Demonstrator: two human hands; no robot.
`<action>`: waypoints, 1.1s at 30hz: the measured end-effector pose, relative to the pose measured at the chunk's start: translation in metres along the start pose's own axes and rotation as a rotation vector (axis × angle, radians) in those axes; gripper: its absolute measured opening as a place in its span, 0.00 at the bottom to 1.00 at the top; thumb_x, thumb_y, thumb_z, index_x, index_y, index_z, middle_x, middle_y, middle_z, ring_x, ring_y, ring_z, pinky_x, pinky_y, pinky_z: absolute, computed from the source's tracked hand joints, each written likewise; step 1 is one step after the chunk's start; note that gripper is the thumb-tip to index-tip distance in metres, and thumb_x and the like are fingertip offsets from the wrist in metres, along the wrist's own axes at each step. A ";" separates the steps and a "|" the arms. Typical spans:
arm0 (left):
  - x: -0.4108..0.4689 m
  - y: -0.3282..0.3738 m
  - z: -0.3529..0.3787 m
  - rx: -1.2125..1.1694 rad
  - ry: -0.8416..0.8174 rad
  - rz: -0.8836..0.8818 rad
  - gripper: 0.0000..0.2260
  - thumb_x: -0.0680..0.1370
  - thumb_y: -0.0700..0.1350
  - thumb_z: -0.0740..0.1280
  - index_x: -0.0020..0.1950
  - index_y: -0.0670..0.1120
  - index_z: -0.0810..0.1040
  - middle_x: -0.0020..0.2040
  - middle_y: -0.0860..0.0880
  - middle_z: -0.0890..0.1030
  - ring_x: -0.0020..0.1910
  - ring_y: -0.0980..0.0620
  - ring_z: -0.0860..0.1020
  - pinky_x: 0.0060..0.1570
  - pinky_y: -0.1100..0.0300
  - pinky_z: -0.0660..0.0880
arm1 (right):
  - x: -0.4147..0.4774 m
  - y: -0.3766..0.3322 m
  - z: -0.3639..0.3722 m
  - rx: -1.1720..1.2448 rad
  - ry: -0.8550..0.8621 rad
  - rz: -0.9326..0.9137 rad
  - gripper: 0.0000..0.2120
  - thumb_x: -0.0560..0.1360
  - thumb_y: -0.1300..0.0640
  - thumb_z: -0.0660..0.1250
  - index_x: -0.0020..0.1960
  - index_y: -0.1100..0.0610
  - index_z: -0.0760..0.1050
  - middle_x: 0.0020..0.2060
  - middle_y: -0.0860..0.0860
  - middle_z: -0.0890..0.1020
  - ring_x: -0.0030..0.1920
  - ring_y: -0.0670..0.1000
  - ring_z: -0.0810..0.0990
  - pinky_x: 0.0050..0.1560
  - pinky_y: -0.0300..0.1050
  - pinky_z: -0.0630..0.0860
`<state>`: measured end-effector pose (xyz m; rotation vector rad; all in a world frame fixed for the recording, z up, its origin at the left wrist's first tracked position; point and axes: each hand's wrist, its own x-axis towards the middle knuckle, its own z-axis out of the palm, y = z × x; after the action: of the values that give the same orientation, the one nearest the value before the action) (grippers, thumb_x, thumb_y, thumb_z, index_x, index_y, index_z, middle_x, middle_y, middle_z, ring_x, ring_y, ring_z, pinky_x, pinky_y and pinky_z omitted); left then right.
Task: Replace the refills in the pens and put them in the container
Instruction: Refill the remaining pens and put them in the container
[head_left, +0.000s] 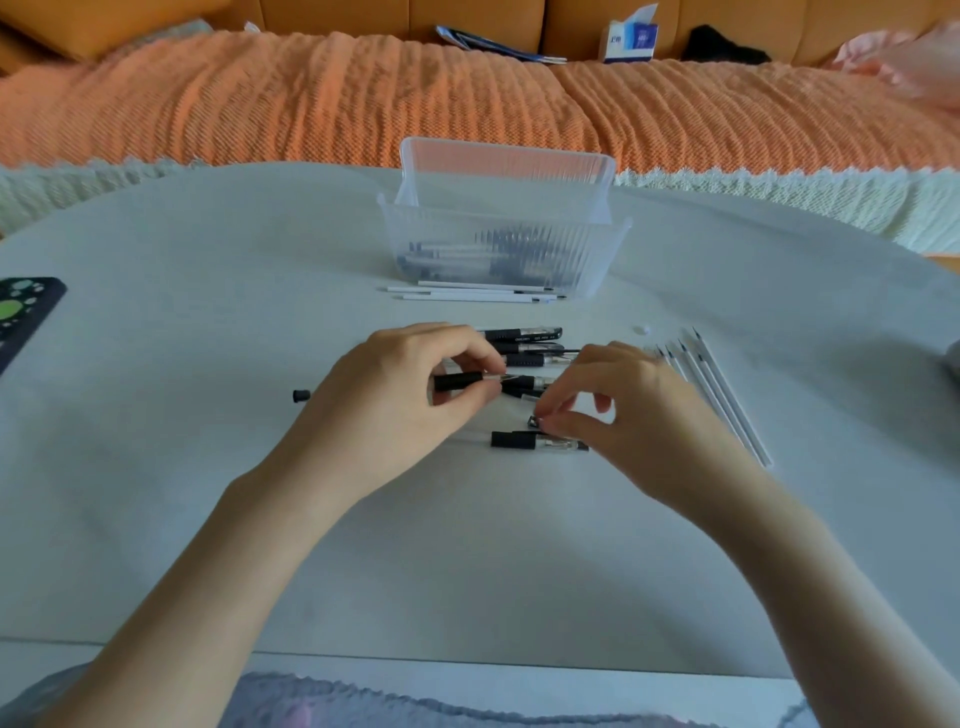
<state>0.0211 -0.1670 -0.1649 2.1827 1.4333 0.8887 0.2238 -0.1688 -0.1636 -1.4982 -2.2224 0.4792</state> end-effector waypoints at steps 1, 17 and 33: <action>0.000 0.000 0.000 0.001 -0.001 0.004 0.03 0.73 0.50 0.70 0.45 0.57 0.79 0.41 0.62 0.79 0.38 0.54 0.78 0.42 0.57 0.75 | 0.000 0.000 0.002 -0.013 -0.003 0.000 0.02 0.71 0.53 0.71 0.42 0.46 0.81 0.36 0.40 0.75 0.39 0.35 0.69 0.40 0.39 0.66; 0.000 -0.003 -0.002 0.024 -0.033 0.011 0.03 0.73 0.49 0.69 0.46 0.57 0.80 0.42 0.62 0.79 0.38 0.53 0.77 0.34 0.69 0.67 | 0.004 0.000 0.005 -0.020 -0.024 0.013 0.03 0.72 0.54 0.70 0.44 0.48 0.82 0.35 0.38 0.73 0.36 0.36 0.69 0.40 0.38 0.65; 0.001 0.001 -0.001 -0.035 -0.053 -0.021 0.04 0.73 0.47 0.70 0.47 0.54 0.81 0.42 0.61 0.81 0.45 0.64 0.76 0.39 0.76 0.66 | 0.002 -0.007 -0.003 0.160 0.096 0.047 0.02 0.71 0.57 0.71 0.43 0.52 0.80 0.34 0.42 0.80 0.35 0.37 0.75 0.37 0.28 0.68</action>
<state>0.0209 -0.1669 -0.1633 2.1456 1.4031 0.8361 0.2189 -0.1692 -0.1568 -1.4615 -2.0287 0.5730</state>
